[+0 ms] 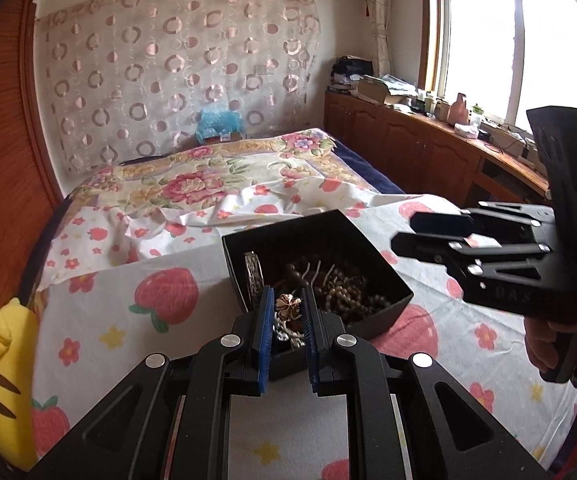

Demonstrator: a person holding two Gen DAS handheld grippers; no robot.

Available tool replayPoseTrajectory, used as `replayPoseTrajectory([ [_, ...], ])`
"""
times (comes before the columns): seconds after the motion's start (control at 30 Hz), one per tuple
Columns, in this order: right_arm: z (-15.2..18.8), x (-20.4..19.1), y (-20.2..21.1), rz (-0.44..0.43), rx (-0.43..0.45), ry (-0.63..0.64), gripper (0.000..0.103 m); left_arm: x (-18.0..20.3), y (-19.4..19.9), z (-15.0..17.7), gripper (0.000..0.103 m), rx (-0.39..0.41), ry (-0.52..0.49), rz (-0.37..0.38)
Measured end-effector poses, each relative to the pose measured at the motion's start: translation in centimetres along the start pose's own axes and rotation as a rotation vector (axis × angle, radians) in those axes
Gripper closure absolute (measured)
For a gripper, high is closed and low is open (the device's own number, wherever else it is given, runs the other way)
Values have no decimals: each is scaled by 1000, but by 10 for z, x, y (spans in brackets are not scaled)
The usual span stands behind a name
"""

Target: Organize jewelry

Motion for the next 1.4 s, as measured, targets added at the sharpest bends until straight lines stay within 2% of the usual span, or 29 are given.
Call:
replayPoseTrajectory([
  [0.33,12,11,24,19,31,-12,64,0,-27,-13,90,-1,19,-40],
  [0.4,13,11,28,20,40,-20,64,1,-27,-11,86,-3,21,-43],
  [0.43,15,12,30,20,45,-27,64,2,-27,-11,76,-4,21,-45],
  [0.5,16,13,33,21,53,-39,64,3,-25,-8,62,-1,20,-55],
  [0.57,17,12,36,22,61,-49,64,2,-22,-4,59,-3,15,-65],
  [0.6,18,12,38,24,64,-51,64,2,-20,-2,54,-4,14,-69],
  [0.63,19,12,39,26,65,-51,64,2,-18,0,44,-3,14,-76],
  [0.7,20,10,43,38,74,-52,64,1,-10,3,30,7,11,-93],
  [0.83,20,6,53,53,95,-53,62,-1,4,6,12,29,17,-127],
  [0.9,20,5,58,66,107,-52,46,-4,12,8,8,35,26,-150],
  [1.1,18,-4,76,99,151,-59,22,-7,39,13,8,52,47,-188],
  [1.2,17,-11,84,111,173,-53,13,-7,51,16,8,61,74,-178],
  [1.4,13,-22,100,140,218,-50,3,-7,75,22,8,87,85,-184],
])
Point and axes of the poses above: each gripper's, at about its wrist camera, not at the fingertips, and y roughly against the way its jaws point, x to its right, z to its underside, the point moved 8 cm from there along -y, roughly the way its jaws point, and after that the axes turned 7 degrees about x, right-handed, at the moved point
